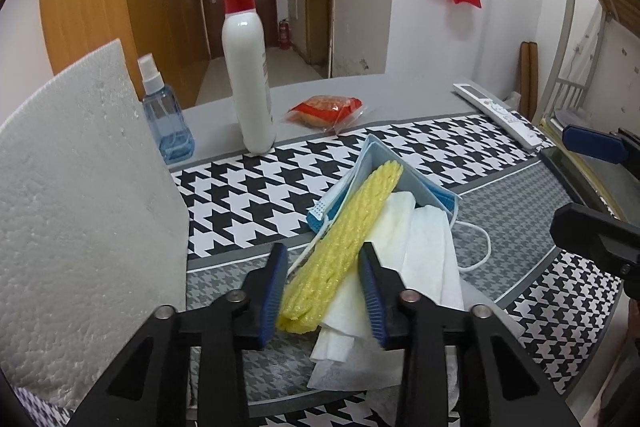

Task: Organize soft objects
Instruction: 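Move the left tool to the yellow sponge while the right tool approaches the blue mask, then close the left tool on the yellow sponge while the right tool grasps the blue mask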

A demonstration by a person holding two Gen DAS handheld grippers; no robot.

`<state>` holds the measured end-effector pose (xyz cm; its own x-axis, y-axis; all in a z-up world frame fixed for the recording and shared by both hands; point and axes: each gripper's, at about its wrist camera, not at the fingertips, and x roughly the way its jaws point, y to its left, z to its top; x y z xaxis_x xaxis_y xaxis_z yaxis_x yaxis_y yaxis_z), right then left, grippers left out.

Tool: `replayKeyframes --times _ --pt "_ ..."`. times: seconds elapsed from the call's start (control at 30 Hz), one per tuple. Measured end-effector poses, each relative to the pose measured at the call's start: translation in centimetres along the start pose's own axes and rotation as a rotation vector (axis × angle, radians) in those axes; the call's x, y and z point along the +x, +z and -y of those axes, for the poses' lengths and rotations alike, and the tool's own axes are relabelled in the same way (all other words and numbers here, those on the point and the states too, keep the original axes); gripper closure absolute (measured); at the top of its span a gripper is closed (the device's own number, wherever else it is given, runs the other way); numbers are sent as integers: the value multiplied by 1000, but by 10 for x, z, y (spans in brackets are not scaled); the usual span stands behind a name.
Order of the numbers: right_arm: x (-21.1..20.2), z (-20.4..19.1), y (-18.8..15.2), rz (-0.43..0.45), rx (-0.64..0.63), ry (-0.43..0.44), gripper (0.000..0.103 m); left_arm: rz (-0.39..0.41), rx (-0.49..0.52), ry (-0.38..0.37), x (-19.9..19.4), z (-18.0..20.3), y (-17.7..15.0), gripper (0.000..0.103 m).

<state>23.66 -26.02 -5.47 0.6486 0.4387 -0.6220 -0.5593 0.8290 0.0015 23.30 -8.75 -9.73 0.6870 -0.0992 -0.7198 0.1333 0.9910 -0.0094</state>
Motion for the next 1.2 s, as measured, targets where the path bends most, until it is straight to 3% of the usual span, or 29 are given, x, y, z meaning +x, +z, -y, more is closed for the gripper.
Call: replayKeyframes --times 0.13,0.6,0.8,1.03,1.2 --pt "10 -2 4 -18 -17 5 1 -28 -13 1 7 -5 -3 85" --pt "47 -2 17 -87 -68 -17 1 35 -36 -65 -7 -14 -8 90" --pt "68 3 21 -134 -61 -31 14 71 -31 -77 -14 -16 -10 90" --pt "91 8 17 -183 -40 -25 43 100 -25 -87 -19 -16 -15 90" --pt "105 13 12 -226 -22 -43 53 117 -21 -79 -21 -16 -16 90"
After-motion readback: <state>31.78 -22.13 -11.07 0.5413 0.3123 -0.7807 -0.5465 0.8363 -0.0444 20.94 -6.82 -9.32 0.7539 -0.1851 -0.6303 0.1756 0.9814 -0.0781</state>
